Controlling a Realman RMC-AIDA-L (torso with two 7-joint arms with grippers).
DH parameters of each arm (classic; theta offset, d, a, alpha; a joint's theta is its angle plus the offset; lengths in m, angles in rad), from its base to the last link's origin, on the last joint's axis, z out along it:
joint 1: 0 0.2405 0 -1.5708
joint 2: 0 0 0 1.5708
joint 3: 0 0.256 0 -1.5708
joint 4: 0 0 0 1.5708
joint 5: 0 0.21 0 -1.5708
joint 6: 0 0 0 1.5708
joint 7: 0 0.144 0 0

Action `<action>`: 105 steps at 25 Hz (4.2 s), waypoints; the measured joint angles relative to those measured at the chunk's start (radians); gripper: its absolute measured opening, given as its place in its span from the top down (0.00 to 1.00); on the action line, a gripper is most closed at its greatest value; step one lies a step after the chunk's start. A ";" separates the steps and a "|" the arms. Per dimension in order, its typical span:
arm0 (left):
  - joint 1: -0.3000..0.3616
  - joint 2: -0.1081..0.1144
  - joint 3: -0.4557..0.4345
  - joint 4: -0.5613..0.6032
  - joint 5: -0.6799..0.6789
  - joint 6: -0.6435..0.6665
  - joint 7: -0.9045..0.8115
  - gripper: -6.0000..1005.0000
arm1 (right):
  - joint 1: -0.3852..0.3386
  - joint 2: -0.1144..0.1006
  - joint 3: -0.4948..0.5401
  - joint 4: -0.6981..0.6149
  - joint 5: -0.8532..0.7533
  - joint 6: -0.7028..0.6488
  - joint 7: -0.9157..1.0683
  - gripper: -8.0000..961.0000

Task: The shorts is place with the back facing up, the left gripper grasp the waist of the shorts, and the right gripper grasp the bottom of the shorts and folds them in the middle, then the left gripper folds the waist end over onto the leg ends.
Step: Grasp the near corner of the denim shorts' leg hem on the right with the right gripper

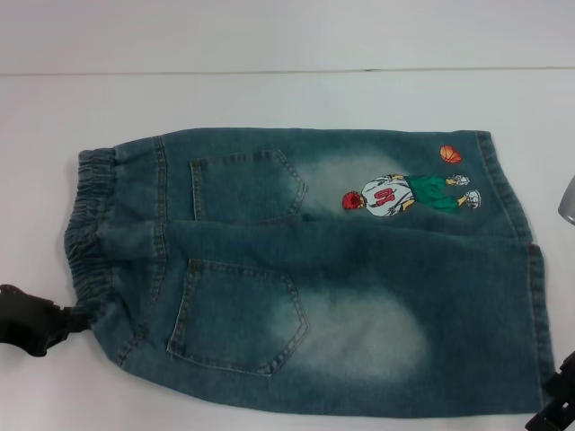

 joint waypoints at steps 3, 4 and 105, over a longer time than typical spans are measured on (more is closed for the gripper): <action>-0.001 0.000 0.000 0.000 0.004 -0.001 0.000 0.94 | 0.002 0.000 0.005 -0.021 -0.005 -0.030 0.010 0.06; -0.001 0.000 0.000 0.000 0.004 -0.002 0.000 0.94 | 0.001 0.000 0.008 -0.033 -0.006 -0.041 0.014 0.06; 0.000 -0.016 0.028 -0.008 0.013 -0.017 -0.023 0.94 | -0.043 0.062 0.024 -0.096 -0.074 0.037 -0.111 0.97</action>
